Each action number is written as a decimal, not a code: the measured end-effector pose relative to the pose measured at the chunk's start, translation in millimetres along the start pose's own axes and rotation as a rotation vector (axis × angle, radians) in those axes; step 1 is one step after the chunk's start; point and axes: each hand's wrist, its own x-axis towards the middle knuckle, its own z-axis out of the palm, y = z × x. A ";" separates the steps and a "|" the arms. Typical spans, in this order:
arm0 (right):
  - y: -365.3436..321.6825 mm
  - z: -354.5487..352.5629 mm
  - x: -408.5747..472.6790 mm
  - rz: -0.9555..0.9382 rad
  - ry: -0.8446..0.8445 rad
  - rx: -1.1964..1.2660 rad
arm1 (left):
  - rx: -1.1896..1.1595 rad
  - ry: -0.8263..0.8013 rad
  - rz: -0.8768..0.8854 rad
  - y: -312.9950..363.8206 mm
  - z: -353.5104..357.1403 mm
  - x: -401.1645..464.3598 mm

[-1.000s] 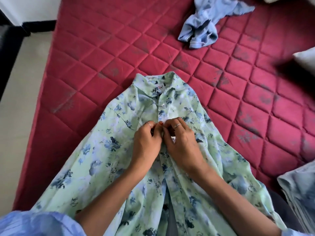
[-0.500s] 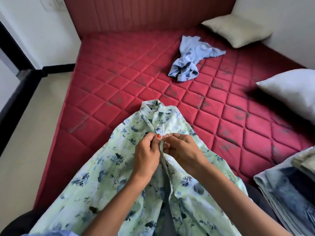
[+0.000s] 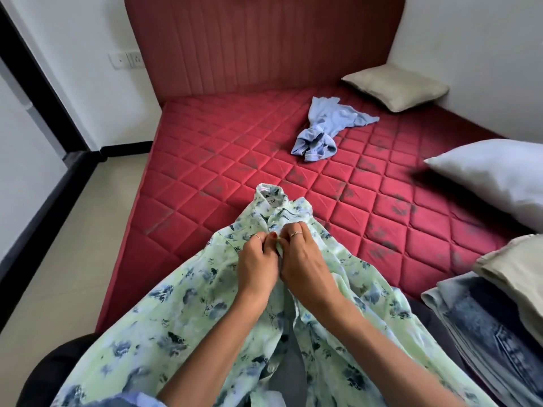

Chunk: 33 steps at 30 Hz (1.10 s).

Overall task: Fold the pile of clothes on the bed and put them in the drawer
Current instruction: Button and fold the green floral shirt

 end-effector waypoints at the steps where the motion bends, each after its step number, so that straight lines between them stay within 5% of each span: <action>1: -6.2 -3.1 -0.2 0.068 0.023 0.062 | 0.037 0.016 0.058 2.7 -1.9 -3.6; 7: -26.5 -35.7 4.0 0.426 0.019 0.450 | 0.060 0.034 0.325 19.3 -10.7 -16.3; 12: -25.4 -62.4 18.3 0.756 -0.194 1.101 | 0.049 -0.049 0.431 30.6 -20.2 -15.3; 14: -22.9 -71.3 21.5 0.832 -0.274 1.170 | 0.096 -0.101 0.446 35.2 -24.4 -11.1; 22: -14.7 -53.6 -16.7 0.362 0.011 0.172 | 0.226 -0.089 0.270 43.4 -22.7 13.6; 33: 6.3 -18.5 -41.9 0.238 0.150 -0.082 | 0.316 -0.175 0.262 46.2 -3.4 16.6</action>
